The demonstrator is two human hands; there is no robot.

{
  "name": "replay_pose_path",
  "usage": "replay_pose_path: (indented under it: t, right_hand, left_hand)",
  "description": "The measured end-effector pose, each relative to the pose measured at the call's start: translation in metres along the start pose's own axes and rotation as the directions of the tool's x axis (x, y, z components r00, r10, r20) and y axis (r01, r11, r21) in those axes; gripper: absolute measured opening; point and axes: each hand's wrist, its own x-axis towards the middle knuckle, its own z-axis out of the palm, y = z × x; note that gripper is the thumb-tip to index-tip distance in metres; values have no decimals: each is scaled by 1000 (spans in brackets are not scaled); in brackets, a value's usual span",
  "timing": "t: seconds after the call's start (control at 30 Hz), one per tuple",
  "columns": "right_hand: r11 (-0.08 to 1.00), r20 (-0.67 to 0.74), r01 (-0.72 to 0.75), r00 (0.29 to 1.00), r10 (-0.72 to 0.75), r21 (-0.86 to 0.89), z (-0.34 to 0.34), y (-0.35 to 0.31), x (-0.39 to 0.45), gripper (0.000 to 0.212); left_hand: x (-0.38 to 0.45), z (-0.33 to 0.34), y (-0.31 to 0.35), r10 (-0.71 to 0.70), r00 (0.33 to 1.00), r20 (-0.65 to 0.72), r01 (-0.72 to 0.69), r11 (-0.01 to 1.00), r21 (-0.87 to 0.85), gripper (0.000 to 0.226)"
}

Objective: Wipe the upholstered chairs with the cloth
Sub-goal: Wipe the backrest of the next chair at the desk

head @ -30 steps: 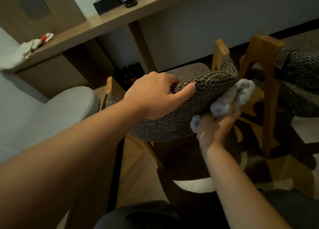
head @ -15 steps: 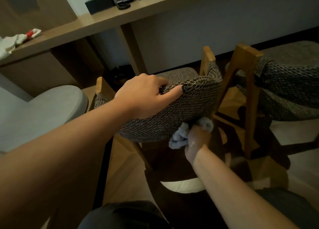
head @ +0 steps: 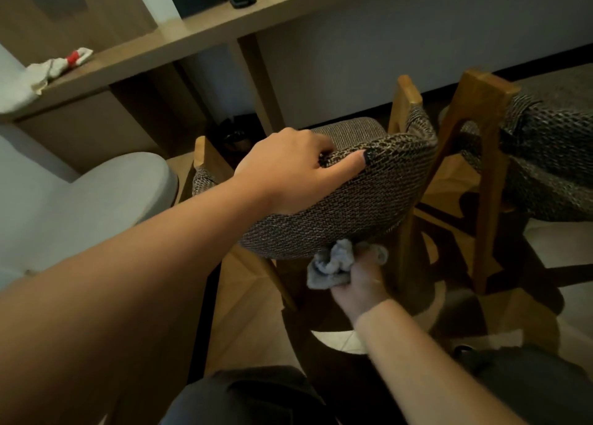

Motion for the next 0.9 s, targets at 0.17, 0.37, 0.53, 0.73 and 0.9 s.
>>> replay_pose_path:
  t: [0.17, 0.37, 0.53, 0.73, 0.9]
  right_hand:
    - [982, -101, 9, 995, 11, 189, 38, -7, -30, 29]
    - [332, 45, 755, 430, -902, -566, 36, -17, -58, 64]
    - [-535, 653, 635, -64, -755, -557, 28, -34, -24, 70]
    - [-719, 803, 469, -34, -595, -513, -22, 4, 31, 68]
    - [-826, 926, 420, 132, -353, -375, -77, 37, 63, 41]
  left_hand:
    - [-1, 1, -1, -14, 999, -34, 13, 1000, -9, 75]
    - [0, -3, -6, -99, 995, -27, 87, 953, -289, 65]
    - [5, -7, -9, -215, 976, -13, 176, 831, -528, 55]
    - [3, -5, -8, -228, 974, -9, 196, 856, -478, 57]
    - [1, -5, -6, -237, 971, -1, 212, 870, -446, 50]
